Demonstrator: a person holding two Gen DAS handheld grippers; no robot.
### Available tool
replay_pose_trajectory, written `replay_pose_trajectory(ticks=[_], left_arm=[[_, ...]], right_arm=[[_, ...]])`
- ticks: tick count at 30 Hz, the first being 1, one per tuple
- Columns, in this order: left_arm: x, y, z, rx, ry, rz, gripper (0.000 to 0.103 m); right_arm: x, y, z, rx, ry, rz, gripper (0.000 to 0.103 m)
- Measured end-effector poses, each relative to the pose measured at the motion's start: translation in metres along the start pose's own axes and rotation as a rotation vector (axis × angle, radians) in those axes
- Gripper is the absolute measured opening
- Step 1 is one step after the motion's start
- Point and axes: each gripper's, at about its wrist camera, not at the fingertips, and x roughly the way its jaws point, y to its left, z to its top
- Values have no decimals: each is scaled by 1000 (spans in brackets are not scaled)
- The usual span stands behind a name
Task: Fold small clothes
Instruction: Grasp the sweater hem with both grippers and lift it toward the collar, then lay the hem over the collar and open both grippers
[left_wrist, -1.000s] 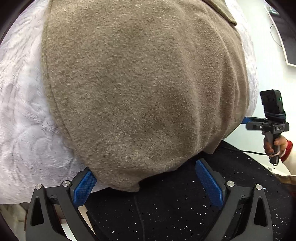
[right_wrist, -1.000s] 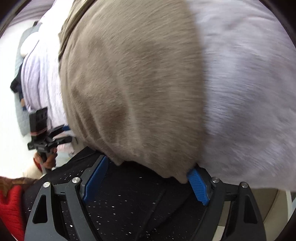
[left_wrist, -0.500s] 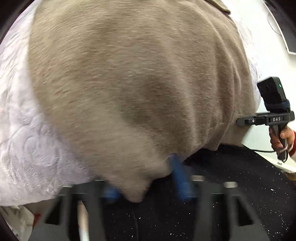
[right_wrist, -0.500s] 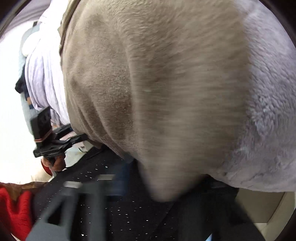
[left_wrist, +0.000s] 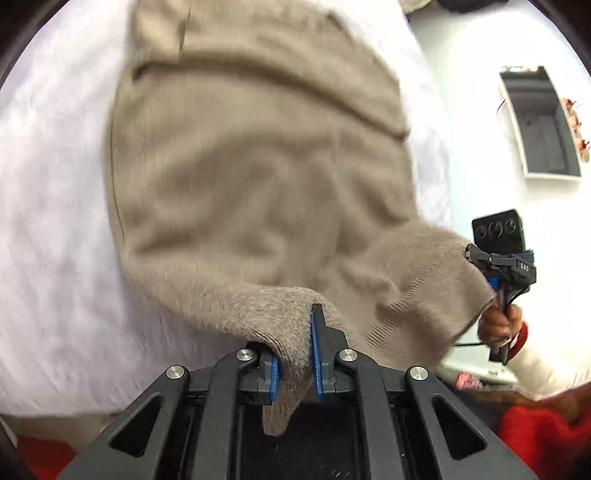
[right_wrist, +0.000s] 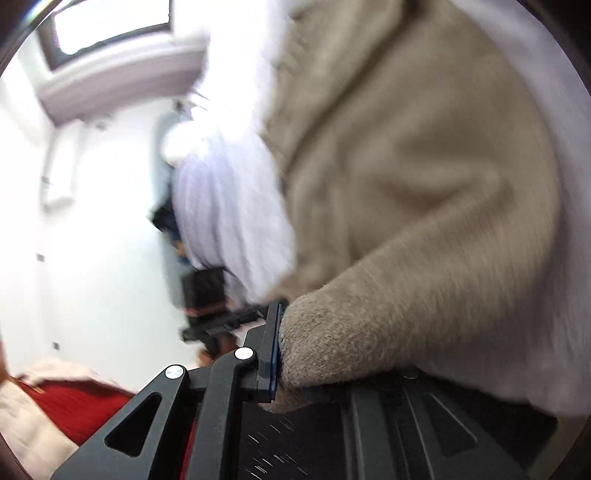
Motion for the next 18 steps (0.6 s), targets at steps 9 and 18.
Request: replay_pose_trajectory(ticks=[9, 18], left_arm=[[-73, 7, 128, 7, -256, -1, 14], [-59, 32, 264, -81, -351, 91, 14]], right_arm=[[-11, 52, 102, -103, -180, 155, 12], [-22, 44, 224, -64, -278, 53, 12]])
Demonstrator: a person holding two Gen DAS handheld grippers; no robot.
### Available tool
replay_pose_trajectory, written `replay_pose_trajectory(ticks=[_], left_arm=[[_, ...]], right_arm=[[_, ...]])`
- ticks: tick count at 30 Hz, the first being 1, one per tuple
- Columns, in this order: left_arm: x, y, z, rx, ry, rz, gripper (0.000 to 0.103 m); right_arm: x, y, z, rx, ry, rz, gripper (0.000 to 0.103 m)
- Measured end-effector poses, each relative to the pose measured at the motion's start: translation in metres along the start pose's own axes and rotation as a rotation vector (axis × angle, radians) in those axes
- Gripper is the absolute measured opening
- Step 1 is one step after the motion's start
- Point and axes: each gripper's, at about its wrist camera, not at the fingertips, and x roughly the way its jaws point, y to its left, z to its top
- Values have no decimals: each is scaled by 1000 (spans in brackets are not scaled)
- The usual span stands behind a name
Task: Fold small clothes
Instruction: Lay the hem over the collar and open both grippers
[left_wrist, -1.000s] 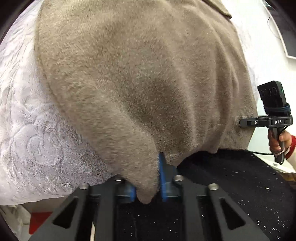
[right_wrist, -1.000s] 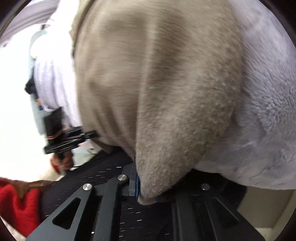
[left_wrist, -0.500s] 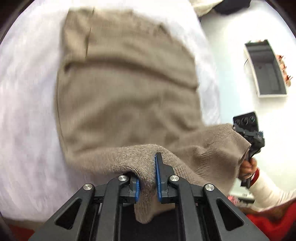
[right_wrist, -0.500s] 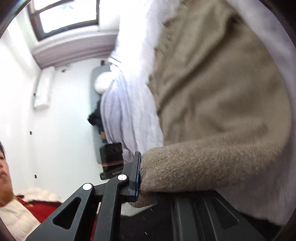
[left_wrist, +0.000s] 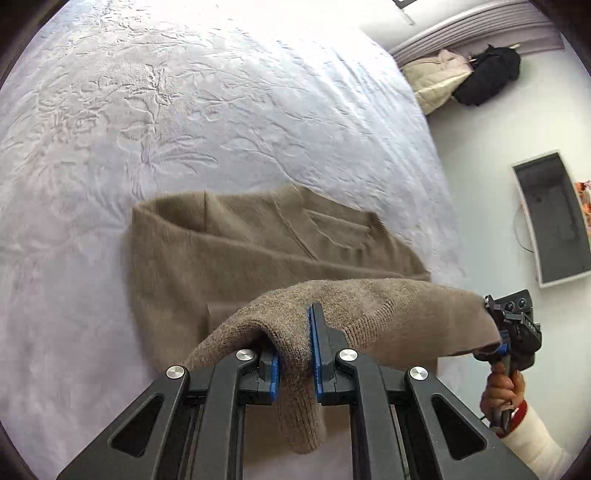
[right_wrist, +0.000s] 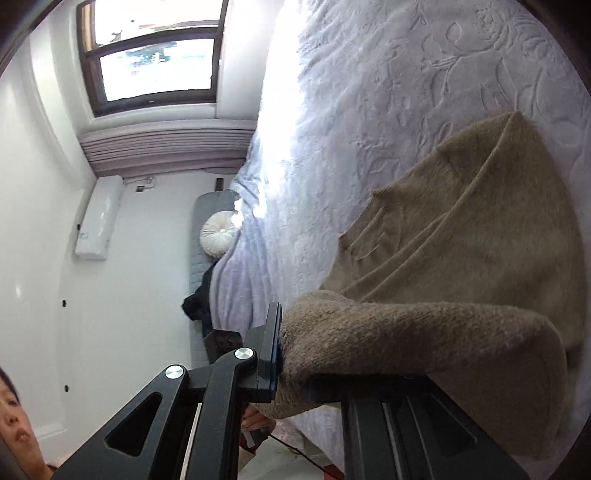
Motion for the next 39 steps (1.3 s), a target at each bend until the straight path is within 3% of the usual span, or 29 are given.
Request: replay_pose_trajectory(ticks=[5, 8, 11, 12, 13, 14, 15, 16, 21, 23, 24, 25, 28, 30, 35, 38, 39], left_arm=[[50, 18, 14, -8, 73, 107, 14], [62, 28, 16, -42, 82, 104, 15], [59, 31, 17, -65, 97, 83, 15], [54, 31, 17, -59, 102, 81, 17], [50, 29, 16, -49, 109, 75, 26], [43, 26, 14, -30, 119, 68, 36], [42, 21, 13, -9, 120, 63, 58], [32, 17, 9, 19, 110, 57, 68], [27, 10, -5, 65, 172, 8, 68], [41, 8, -9, 71, 216, 8, 68], [48, 6, -10, 71, 237, 3, 68], [51, 4, -11, 72, 241, -5, 68], [44, -6, -4, 59, 204, -112, 68], [34, -13, 8, 65, 146, -125, 68], [27, -8, 45, 8, 3, 9, 68], [21, 4, 59, -54, -58, 94, 68], [17, 6, 61, -69, -75, 109, 68]], right_arm=[[40, -46, 29, 82, 6, -184, 12], [51, -70, 36, 132, -5, -282, 16], [51, -85, 41, 169, -4, -290, 16], [49, -83, 40, 166, -1, -287, 23], [44, -80, 38, 156, 7, -285, 40], [40, -74, 33, 143, 19, -284, 49], [37, -67, 28, 127, 32, -280, 61], [34, -60, 23, 110, 44, -283, 62], [33, -43, 0, 36, 107, -300, 60], [40, -47, -2, 47, 109, -299, 43], [44, -49, -1, 50, 109, -310, 20], [47, -52, 0, 50, 110, -320, 10], [42, -41, -1, -7, 74, -245, 10], [34, -30, 7, -43, 36, -200, 10], [35, -22, 41, -82, -18, -225, 14], [37, -23, 57, -107, -36, -326, 18], [37, -23, 61, -116, -40, -361, 23]])
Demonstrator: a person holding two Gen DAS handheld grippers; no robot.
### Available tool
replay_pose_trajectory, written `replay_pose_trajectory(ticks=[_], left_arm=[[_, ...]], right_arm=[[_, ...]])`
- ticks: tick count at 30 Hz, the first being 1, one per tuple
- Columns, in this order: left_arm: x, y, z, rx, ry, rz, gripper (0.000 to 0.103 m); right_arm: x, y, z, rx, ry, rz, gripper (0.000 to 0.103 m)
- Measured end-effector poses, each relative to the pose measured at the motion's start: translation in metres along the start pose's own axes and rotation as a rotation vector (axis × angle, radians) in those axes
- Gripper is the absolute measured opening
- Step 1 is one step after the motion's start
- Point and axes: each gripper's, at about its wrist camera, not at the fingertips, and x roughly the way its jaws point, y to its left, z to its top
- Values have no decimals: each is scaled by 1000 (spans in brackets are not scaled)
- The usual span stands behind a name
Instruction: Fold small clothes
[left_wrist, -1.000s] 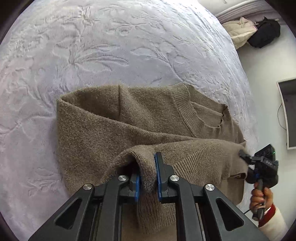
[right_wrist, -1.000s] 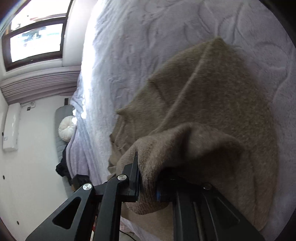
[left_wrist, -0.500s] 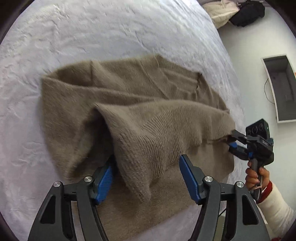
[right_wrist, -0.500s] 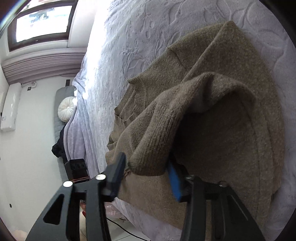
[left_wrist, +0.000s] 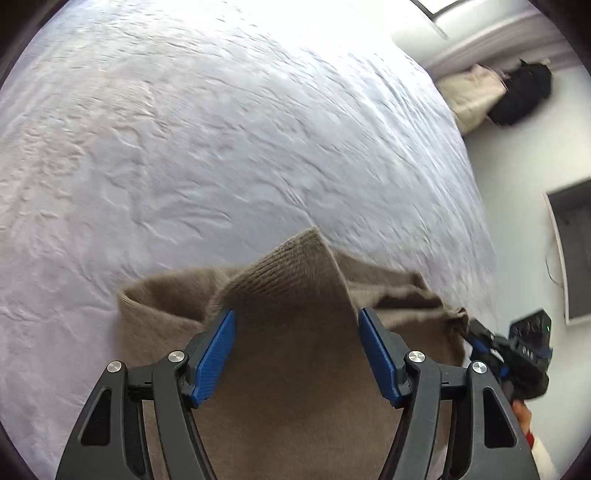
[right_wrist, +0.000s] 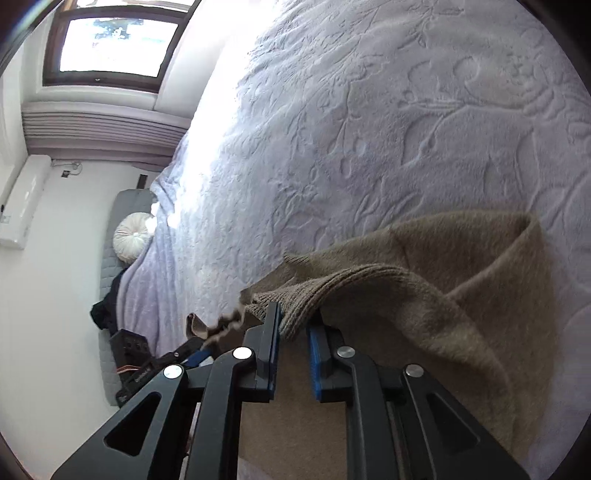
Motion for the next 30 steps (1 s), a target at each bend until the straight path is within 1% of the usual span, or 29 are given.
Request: replay_pose_trajectory(ticks=[1, 3, 4, 6, 8, 9, 10, 12, 13, 14, 16, 17, 18, 19, 20, 22, 23, 24, 26, 28, 30], left_arm=[[-6, 2, 2, -8, -19, 14, 68], [-18, 0, 1, 17, -57, 45, 68], [-23, -4, -1, 51, -64, 70, 68], [-26, -14, -8, 136, -52, 114, 68], [-19, -29, -16, 230, -23, 156, 68], [-12, -36, -21, 263, -9, 176, 68], [-2, -41, -26, 286, 9, 195, 68], [19, -45, -34, 291, 44, 232, 68], [27, -43, -37, 285, 53, 250, 68], [36, -41, -40, 275, 61, 282, 68], [44, -33, -44, 250, 65, 315, 68], [45, -29, -46, 240, 62, 319, 68], [44, -26, -48, 239, 58, 321, 68], [42, -22, -49, 244, 57, 325, 68], [40, -19, -51, 251, 62, 331, 68], [34, -16, -53, 259, 71, 336, 68], [29, -16, -54, 260, 71, 334, 68], [24, -16, -55, 262, 69, 332, 68], [11, -16, -59, 269, 60, 329, 68], [-2, -13, -64, 267, 62, 325, 68], [-15, -5, -71, 258, 75, 310, 68]], right_arm=[[-1, 1, 3, -10, -6, -41, 37], [-11, 6, 4, -49, -35, -116, 51], [-17, 11, 3, -74, -50, -133, 51], [-26, 20, -3, -127, -50, -149, 51], [-25, 31, -11, -202, -2, -170, 42], [-19, 35, -15, -241, 40, -190, 39], [-10, 37, -18, -278, 81, -222, 39], [8, 36, -23, -321, 124, -308, 39], [16, 32, -22, -320, 139, -343, 39], [22, 27, -20, -315, 135, -382, 39], [21, 18, -13, -300, 88, -407, 36], [16, 16, -9, -292, 41, -424, 36], [7, 14, -4, -280, -22, -447, 36], [-3, 10, 2, -258, -72, -458, 39], [-14, 5, 8, -226, -118, -476, 39], [-34, -8, 19, -152, -172, -520, 39], [-45, -15, 22, -118, -186, -521, 39], [-55, -20, 23, -92, -192, -502, 39], [-68, -22, 16, -82, -172, -469, 41], [-75, -18, -2, -109, -129, -441, 49], [-81, -16, -26, -135, -81, -417, 50]])
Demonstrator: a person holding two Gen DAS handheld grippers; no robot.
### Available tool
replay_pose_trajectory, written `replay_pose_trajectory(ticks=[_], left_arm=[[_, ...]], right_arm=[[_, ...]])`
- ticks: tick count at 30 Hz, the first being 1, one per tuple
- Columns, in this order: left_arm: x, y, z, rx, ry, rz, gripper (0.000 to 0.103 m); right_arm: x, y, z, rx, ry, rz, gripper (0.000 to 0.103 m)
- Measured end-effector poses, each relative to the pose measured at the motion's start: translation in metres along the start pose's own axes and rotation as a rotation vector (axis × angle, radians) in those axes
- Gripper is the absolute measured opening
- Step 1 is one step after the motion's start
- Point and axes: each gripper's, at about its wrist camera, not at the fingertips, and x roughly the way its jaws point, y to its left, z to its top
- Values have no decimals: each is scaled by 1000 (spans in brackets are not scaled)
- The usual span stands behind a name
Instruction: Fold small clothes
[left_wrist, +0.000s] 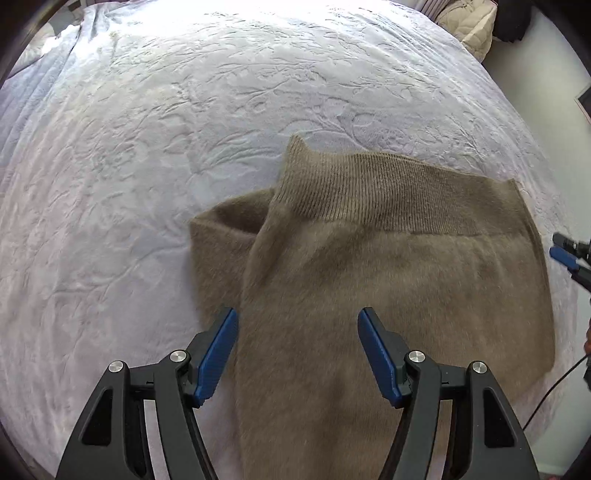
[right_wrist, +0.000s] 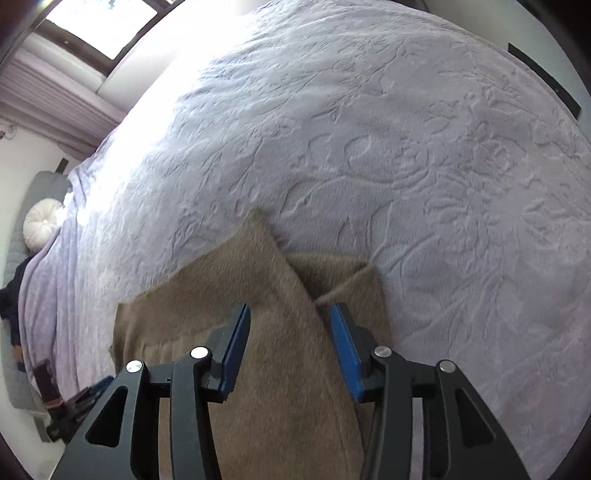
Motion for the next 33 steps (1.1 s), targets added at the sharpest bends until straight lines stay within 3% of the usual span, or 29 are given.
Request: replay_pose_trajectory(ticks=[4, 9, 13, 15, 17, 18, 19, 22, 25, 29, 33], left_arm=[[-17, 22, -30, -10, 54, -48, 68], [-11, 31, -70, 13, 143, -106, 68], [-5, 22, -82, 44, 175, -174, 68], [-4, 16, -83, 49, 179, -219, 68], [-2, 10, -82, 56, 203, -255, 43], [0, 8, -83, 67, 221, -248, 15], [3, 4, -81, 78, 232, -231, 11], [-5, 7, -89, 93, 219, -225, 11], [-8, 17, -106, 93, 224, -189, 11], [7, 35, -123, 32, 248, -163, 11], [-3, 35, -130, 23, 215, -114, 12]], right_arm=[[-10, 4, -57, -39, 62, 18, 50], [-24, -9, -104, -65, 88, -53, 50], [-17, -17, -104, -59, 100, -122, 50], [-16, -21, -100, -44, 110, -77, 50], [-12, -20, -99, -45, 146, -13, 36], [-9, -15, -100, -61, 162, -5, 11], [-9, -11, -101, -85, 156, -7, 11], [-22, -3, -102, -141, 155, 39, 10], [-30, -7, -106, -146, 161, 31, 10], [-14, -27, -121, -142, 207, -70, 6], [-10, -34, -126, -102, 208, -66, 6]])
